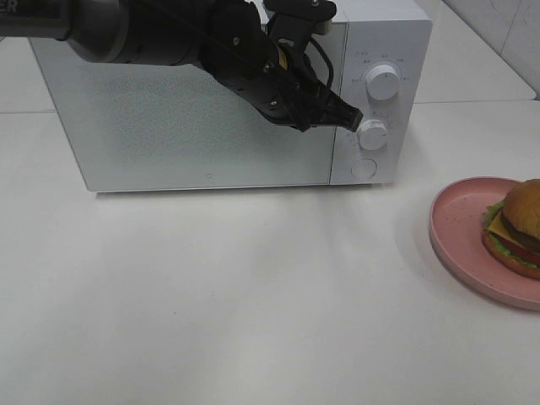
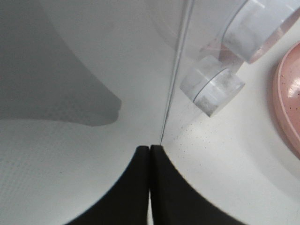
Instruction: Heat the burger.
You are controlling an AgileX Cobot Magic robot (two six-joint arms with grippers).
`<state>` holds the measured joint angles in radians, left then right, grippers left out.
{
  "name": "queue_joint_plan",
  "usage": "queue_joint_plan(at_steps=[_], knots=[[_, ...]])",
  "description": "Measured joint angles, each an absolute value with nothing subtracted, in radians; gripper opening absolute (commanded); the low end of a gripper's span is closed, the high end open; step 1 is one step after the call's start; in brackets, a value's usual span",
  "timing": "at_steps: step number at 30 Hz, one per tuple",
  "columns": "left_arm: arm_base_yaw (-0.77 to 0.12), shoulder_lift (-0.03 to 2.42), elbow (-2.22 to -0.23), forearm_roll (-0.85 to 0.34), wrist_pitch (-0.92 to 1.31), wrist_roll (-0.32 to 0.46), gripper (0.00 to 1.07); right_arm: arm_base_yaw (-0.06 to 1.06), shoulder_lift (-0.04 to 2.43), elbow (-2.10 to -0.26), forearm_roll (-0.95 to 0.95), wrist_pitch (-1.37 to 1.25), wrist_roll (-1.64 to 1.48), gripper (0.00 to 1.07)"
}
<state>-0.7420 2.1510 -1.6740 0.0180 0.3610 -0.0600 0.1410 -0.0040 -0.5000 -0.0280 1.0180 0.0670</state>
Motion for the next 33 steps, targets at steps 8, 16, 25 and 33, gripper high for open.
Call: queue_joint_plan(at_steps=[8, 16, 25, 33], knots=[[-0.756, 2.089, -1.69, 0.111, 0.484, -0.005, 0.0, 0.141, -0.004, -0.5, -0.028, 1.018, 0.067, 0.66], [-0.78, 1.965, -1.699, 0.126, 0.742, 0.01, 0.0, 0.141, -0.004, -0.5, -0.028, 1.017, 0.067, 0.66], [-0.78, 1.89, -1.699, 0.087, 1.07, 0.01, 0.0, 0.141, -0.004, -0.5, -0.028, 1.017, 0.067, 0.66], [-0.738, 1.849, -1.699, 0.078, 1.214, 0.01, 0.0, 0.141, -0.004, -0.5, -0.028, 1.017, 0.067, 0.66]])
